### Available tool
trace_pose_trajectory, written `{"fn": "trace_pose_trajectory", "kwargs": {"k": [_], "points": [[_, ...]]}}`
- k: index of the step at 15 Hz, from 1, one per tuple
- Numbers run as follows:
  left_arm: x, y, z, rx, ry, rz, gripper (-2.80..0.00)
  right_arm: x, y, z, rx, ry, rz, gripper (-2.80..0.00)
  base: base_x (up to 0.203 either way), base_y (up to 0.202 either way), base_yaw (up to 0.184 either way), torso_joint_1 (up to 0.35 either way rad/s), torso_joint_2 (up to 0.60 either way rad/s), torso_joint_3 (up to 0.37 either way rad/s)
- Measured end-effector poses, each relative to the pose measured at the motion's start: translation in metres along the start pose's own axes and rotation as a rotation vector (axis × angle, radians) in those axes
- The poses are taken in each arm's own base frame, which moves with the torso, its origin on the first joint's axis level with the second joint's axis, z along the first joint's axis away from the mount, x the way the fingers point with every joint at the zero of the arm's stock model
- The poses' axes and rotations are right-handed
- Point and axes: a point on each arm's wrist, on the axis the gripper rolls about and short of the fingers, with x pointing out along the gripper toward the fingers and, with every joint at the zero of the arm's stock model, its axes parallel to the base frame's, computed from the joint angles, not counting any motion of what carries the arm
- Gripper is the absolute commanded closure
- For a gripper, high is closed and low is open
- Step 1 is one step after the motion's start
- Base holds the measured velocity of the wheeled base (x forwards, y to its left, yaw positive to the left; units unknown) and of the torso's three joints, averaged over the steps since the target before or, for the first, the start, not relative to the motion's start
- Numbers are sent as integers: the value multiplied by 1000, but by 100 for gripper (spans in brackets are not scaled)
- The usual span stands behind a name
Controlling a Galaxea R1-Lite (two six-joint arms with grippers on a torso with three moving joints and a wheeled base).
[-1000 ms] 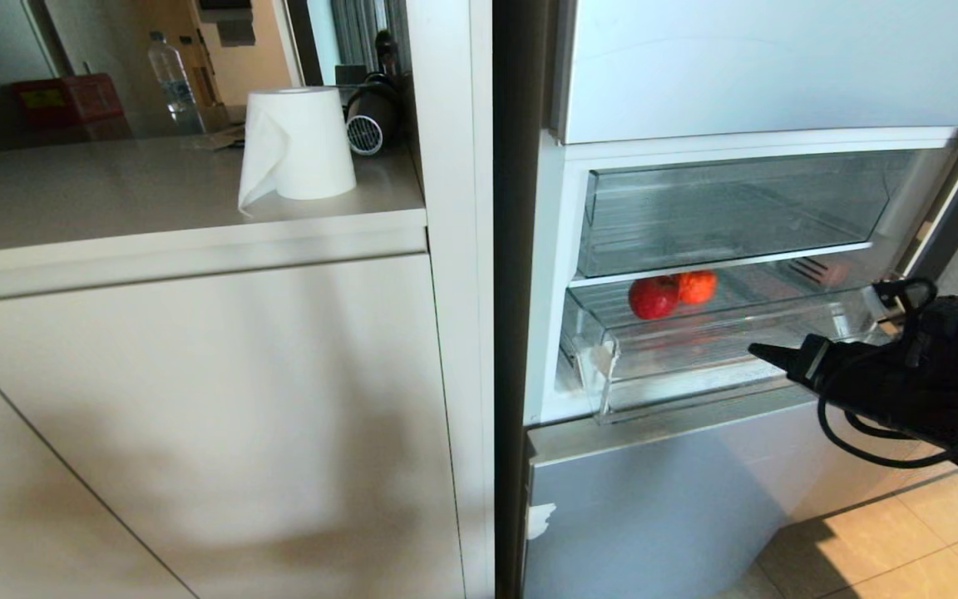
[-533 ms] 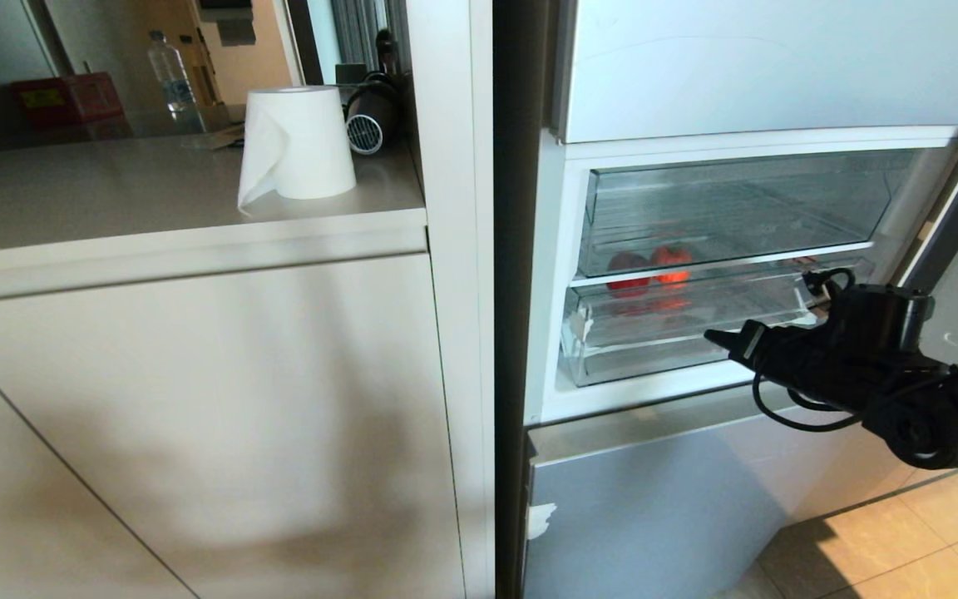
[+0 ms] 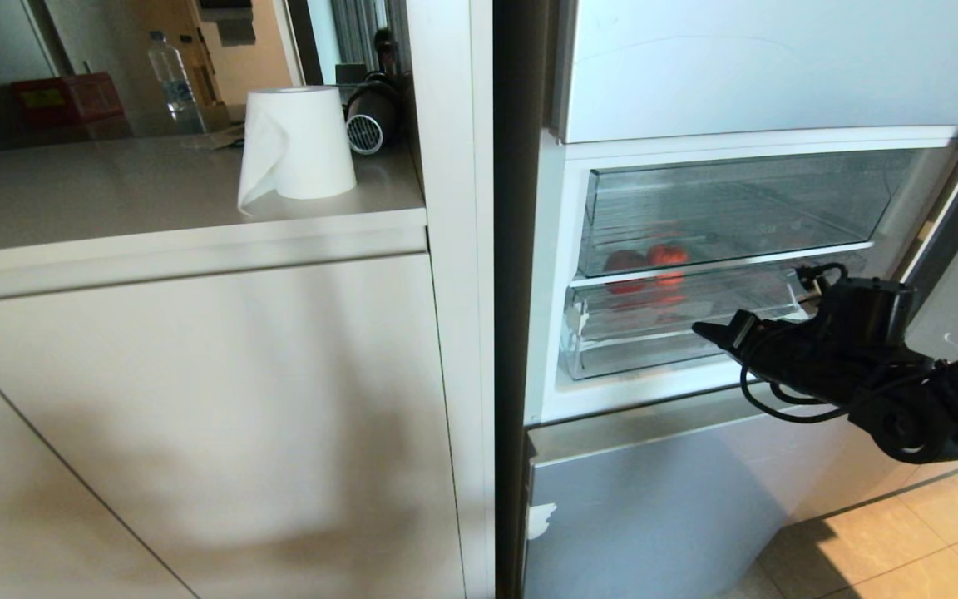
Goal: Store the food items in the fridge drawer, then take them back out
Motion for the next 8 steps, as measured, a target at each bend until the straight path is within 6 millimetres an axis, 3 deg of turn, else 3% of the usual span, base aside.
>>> {"fn": "trace_pose_trajectory", "kwargs": {"k": [4, 6, 8], "points": [[0, 0, 0, 0, 0, 0, 0, -36, 17, 0, 1, 3, -5, 0, 0, 0, 0, 0, 0, 0], [0, 0, 0, 0, 0, 0, 0, -69, 31, -2, -22, 18, -16, 0, 0, 0, 0, 0, 0, 0], [0, 0, 0, 0, 0, 0, 0, -120, 50, -8, -101, 42, -34, 0, 0, 0, 0, 0, 0, 0]]}}
